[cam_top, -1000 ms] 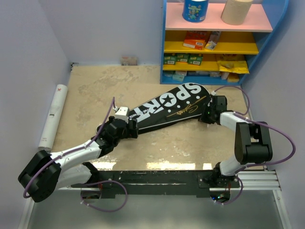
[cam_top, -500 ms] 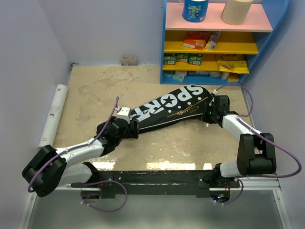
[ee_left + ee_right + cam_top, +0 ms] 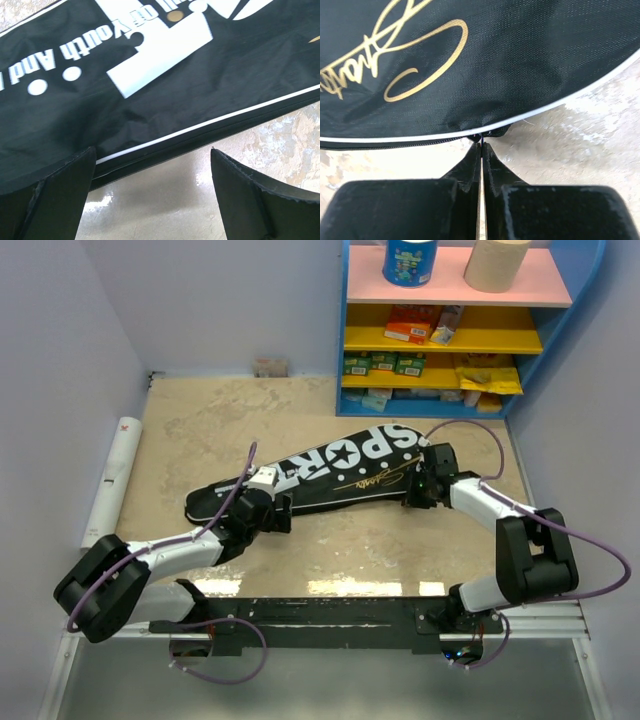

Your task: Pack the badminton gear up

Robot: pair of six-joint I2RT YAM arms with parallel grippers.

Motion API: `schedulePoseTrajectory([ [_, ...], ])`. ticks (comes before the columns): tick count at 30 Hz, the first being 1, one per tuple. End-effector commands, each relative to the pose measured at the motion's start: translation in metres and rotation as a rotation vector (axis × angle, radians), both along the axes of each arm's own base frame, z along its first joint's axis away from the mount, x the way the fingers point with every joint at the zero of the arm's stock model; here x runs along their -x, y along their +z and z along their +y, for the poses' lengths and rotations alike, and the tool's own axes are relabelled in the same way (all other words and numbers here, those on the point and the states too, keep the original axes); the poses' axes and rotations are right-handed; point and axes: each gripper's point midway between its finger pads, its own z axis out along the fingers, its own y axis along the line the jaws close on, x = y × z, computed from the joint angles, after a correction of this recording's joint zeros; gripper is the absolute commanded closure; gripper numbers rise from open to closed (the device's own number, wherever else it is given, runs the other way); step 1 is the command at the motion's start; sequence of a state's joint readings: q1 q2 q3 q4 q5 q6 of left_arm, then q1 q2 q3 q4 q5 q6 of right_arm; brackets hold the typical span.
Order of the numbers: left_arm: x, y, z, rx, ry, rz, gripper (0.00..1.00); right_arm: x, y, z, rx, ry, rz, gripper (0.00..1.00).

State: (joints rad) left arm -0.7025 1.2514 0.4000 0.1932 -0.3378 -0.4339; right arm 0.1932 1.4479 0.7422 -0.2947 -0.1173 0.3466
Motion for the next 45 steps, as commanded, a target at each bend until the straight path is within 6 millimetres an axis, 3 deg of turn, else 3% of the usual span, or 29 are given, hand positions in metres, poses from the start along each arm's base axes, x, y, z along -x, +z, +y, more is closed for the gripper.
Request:
schedulePoseTrajectory([
  [1,-0.008,0.010,-0.008,0.020,-0.013,-0.020,0.00,-0.008,0.013,0.005,0.029,-0.005,-0.022,1.00],
  [10,-0.005,0.017,-0.017,0.046,-0.079,-0.035,0.00,0.031,0.013,0.034,0.035,0.040,0.060,1.00],
  [23,-0.003,0.031,-0.033,0.090,-0.158,-0.072,0.00,0.087,0.011,0.055,0.044,0.018,0.104,1.00],
  [29,0.003,0.058,-0.058,0.200,-0.220,-0.117,0.00,0.114,-0.008,0.056,0.031,0.001,0.149,1.00],
  [33,0.011,0.071,-0.090,0.261,-0.304,-0.131,0.00,0.129,-0.013,0.062,0.029,0.026,0.167,1.00],
  [36,0.013,0.065,-0.110,0.226,-0.332,-0.120,0.00,0.139,-0.019,0.058,0.042,0.028,0.191,1.00],
  [37,0.010,0.052,-0.111,0.193,-0.314,-0.100,0.00,0.141,-0.018,0.059,0.035,0.030,0.185,1.00],
  [39,0.005,0.047,-0.119,0.187,-0.301,-0.092,0.00,0.145,-0.017,0.059,0.029,0.033,0.189,1.00],
  [40,0.000,0.030,-0.117,0.147,-0.273,-0.066,0.00,0.146,-0.014,0.058,0.024,0.032,0.181,1.00],
  [45,-0.008,0.004,-0.119,0.092,-0.230,-0.030,0.00,0.148,0.007,0.064,-0.028,0.058,0.152,1.00],
])
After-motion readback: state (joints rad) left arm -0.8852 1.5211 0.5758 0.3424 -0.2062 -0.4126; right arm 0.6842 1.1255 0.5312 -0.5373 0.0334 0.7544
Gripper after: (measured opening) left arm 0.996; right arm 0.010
